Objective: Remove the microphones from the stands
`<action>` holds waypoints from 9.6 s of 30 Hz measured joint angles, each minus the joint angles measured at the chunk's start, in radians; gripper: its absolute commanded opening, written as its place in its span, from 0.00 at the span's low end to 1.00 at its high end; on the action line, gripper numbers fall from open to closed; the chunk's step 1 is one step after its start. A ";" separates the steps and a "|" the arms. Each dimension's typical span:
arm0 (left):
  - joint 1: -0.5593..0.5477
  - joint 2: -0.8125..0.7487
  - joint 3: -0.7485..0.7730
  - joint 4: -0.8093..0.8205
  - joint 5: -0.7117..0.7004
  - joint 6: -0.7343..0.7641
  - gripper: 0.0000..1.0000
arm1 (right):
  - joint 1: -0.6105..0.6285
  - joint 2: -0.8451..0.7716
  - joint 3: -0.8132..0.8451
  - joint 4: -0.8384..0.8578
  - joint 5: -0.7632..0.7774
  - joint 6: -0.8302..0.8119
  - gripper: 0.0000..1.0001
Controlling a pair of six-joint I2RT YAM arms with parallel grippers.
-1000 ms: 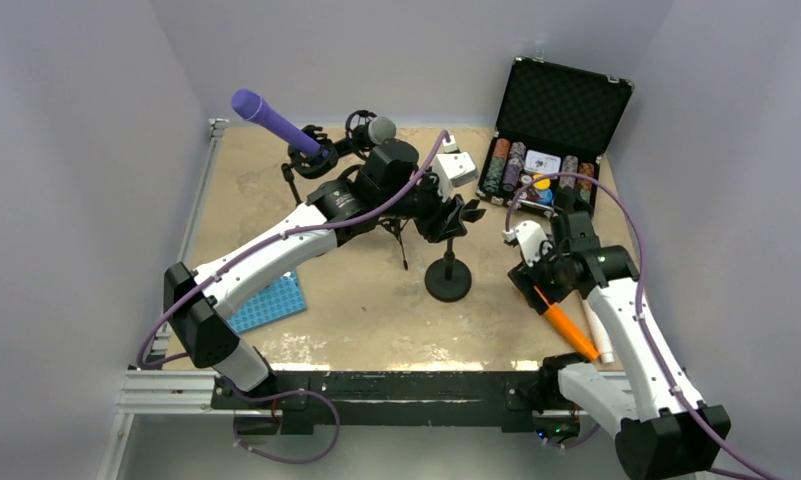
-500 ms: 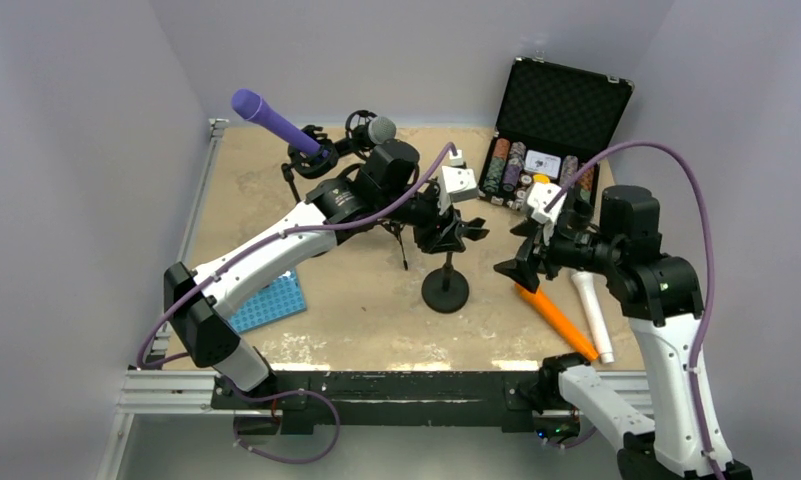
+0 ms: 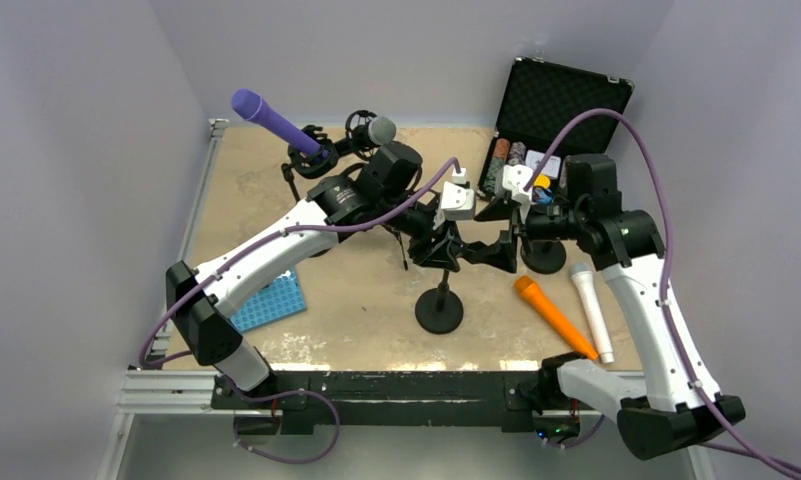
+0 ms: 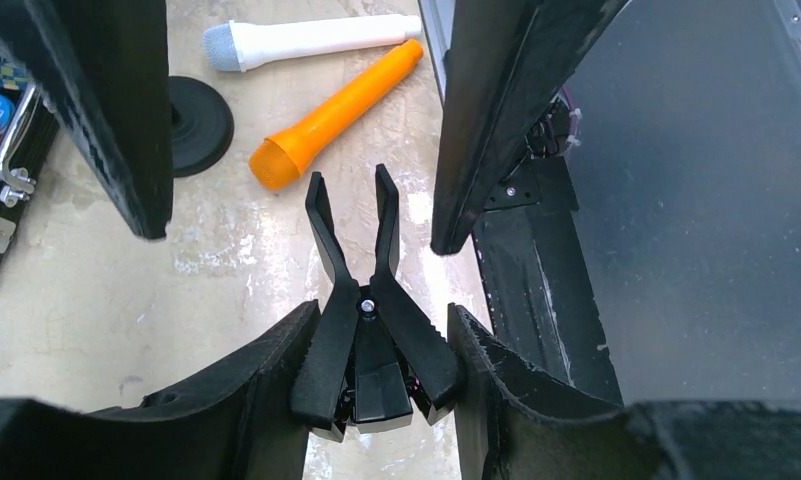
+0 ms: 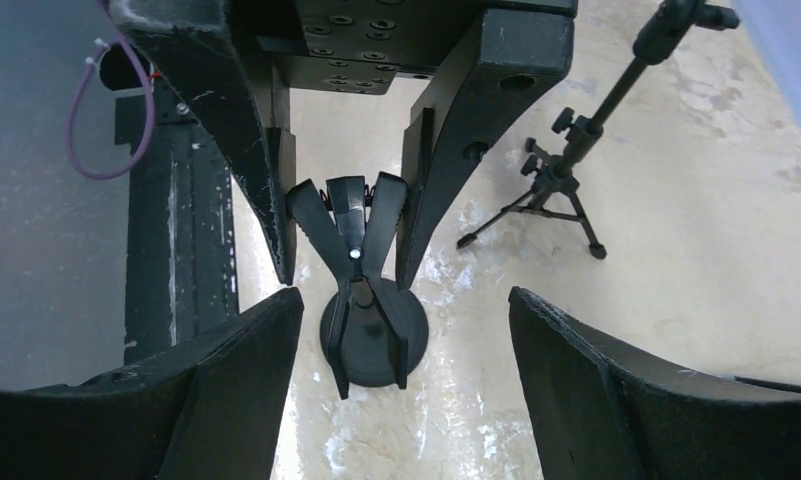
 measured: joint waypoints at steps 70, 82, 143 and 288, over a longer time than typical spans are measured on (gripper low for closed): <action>0.021 -0.193 -0.159 0.175 -0.076 -0.045 0.00 | 0.135 0.028 -0.103 0.043 0.043 0.032 0.00; 0.023 -0.216 -0.319 0.275 -0.087 -0.050 0.00 | 0.163 0.063 -0.176 0.055 0.082 0.048 0.00; 0.006 -0.327 -0.410 0.229 -0.301 -0.057 1.00 | -0.080 0.359 0.119 0.116 0.737 0.332 0.00; 0.115 -0.727 -0.407 -0.235 -0.510 0.286 1.00 | 0.156 0.623 0.419 0.433 0.209 0.330 0.87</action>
